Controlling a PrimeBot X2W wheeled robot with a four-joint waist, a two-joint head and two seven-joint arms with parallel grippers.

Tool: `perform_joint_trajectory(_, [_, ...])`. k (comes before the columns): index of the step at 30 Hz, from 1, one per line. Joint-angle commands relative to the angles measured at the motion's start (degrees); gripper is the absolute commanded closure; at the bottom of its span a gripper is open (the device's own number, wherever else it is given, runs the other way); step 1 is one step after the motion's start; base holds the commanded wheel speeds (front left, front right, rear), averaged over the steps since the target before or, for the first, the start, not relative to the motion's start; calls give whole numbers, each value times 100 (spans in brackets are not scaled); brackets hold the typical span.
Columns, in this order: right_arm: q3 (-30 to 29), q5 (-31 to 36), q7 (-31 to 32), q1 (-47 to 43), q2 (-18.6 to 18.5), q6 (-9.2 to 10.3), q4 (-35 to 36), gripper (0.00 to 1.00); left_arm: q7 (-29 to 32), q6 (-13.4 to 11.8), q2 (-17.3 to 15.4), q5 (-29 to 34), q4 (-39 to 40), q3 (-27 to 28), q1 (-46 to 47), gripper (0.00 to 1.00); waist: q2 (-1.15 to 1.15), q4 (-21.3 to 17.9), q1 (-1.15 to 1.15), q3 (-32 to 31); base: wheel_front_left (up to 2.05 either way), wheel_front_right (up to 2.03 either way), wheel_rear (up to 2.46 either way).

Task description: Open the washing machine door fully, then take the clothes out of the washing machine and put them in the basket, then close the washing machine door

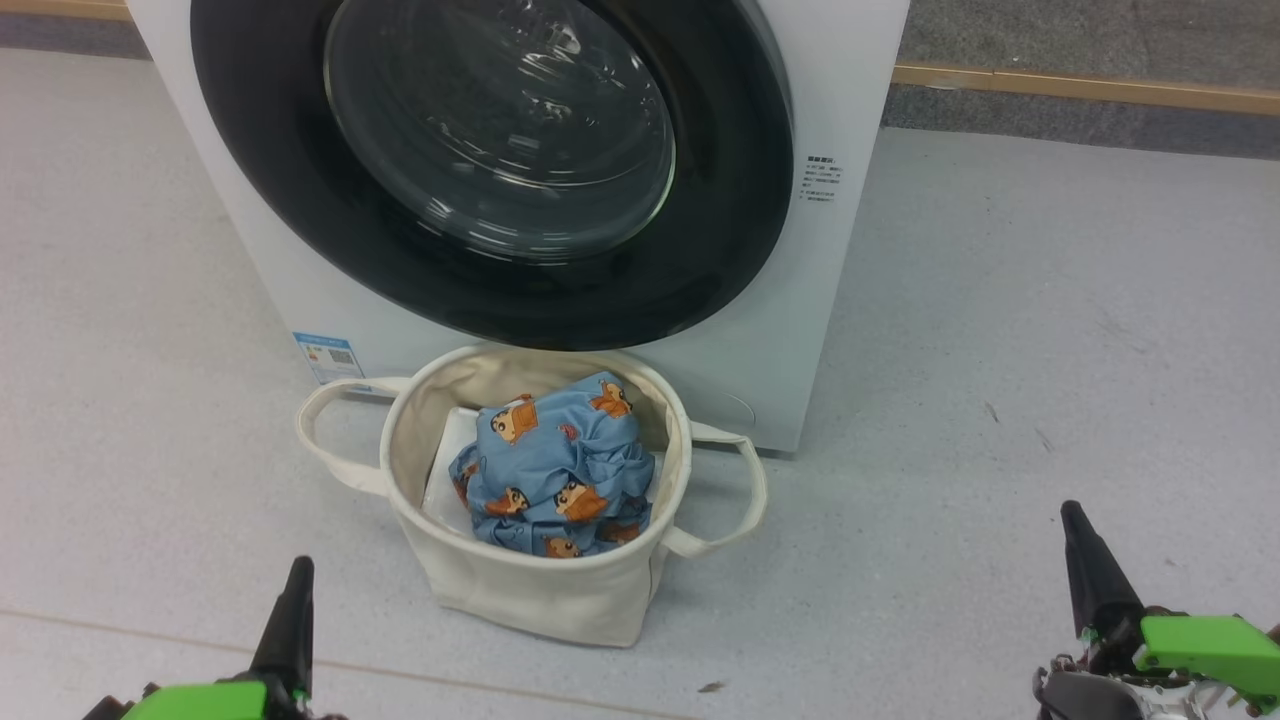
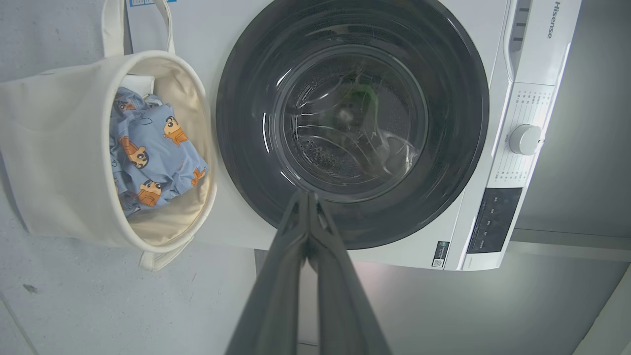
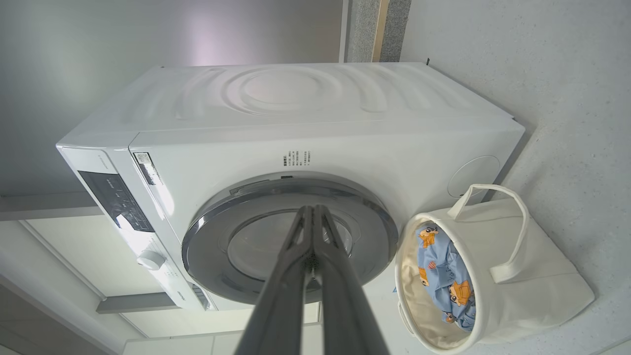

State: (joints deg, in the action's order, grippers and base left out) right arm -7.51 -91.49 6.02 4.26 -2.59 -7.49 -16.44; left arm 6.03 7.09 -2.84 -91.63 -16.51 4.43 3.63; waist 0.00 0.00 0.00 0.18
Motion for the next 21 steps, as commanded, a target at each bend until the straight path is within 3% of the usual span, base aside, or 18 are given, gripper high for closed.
perform_joint_trajectory(1, [97, -66, 49, 193, -29, 0, 242, 100, 48, 40, -4, -51, 244, 211, 257, 100, 0, 0, 0, 0, 0, 0, 0])
perform_joint_trajectory(21, [98, -67, 48, 192, -29, 0, 242, 100, 47, 40, -4, -52, 245, 210, 257, 100, 0, 0, 0, 0, 0, 0, 0])
